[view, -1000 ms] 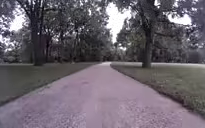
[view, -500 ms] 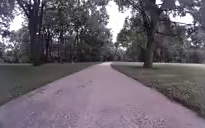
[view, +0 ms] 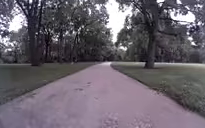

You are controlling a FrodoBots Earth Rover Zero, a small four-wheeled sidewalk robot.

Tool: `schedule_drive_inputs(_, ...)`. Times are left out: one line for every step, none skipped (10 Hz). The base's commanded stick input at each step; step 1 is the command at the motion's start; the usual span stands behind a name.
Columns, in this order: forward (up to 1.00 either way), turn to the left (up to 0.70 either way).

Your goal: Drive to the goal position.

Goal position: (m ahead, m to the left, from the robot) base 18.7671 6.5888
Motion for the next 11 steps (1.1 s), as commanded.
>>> schedule_drive_inputs(0.68,0.0)
schedule_drive_inputs(0.65,0.0)
schedule_drive_inputs(0.65,0.0)
schedule_drive_inputs(0.65,0.0)
schedule_drive_inputs(0.65,0.0)
schedule_drive_inputs(0.67,0.0)
schedule_drive_inputs(0.7,0.0)
schedule_drive_inputs(0.7,0.0)
schedule_drive_inputs(0.7,0.0)
schedule_drive_inputs(0.7,0.0)
schedule_drive_inputs(0.7,0.0)
